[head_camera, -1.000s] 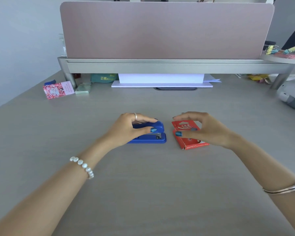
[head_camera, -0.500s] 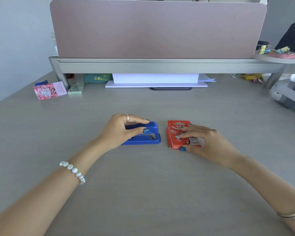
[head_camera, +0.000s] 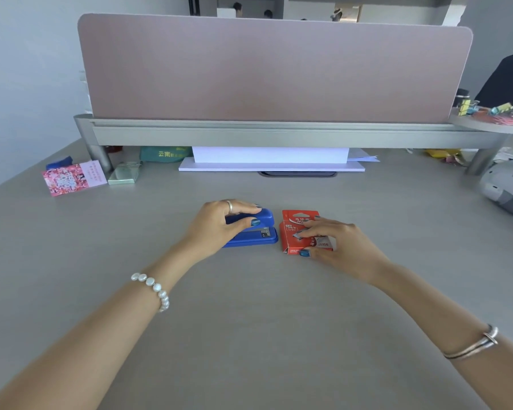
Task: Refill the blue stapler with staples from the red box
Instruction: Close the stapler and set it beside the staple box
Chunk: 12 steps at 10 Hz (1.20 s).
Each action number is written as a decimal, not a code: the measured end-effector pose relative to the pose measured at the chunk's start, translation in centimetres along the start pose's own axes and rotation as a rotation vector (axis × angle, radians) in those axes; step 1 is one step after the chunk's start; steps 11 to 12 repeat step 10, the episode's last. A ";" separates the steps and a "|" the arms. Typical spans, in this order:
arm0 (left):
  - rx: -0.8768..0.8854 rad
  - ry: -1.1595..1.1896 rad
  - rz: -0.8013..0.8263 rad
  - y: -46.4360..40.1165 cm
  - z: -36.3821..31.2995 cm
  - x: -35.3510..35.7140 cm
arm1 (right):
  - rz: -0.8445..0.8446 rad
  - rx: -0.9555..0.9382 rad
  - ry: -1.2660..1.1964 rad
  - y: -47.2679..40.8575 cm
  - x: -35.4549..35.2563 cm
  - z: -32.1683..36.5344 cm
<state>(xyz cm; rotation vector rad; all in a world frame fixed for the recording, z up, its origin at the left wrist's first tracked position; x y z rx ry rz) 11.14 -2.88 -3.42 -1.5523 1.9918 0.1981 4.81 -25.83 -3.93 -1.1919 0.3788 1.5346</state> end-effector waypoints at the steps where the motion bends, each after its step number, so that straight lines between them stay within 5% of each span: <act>1: 0.021 -0.056 -0.009 -2.2 0.7 0.0 | 0.018 0.027 0.022 -2.2 0.2 -1.3; 5: 0.004 -0.194 -0.051 -9.5 2.8 -0.7 | 0.062 0.092 0.045 -8.9 0.2 -5.7; 12: -0.060 -0.204 0.009 -9.7 2.2 -0.9 | 0.113 0.149 0.050 -9.7 -0.4 -5.4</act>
Point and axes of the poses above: each hand's wrist, its own y-axis away from the middle knuckle, its own x-axis out of the palm, z = x × y, the point moved 2 cm from there along -y, towards the middle knuckle, and after that the axes turned 11 degrees about -x, right-handed, at the moved point
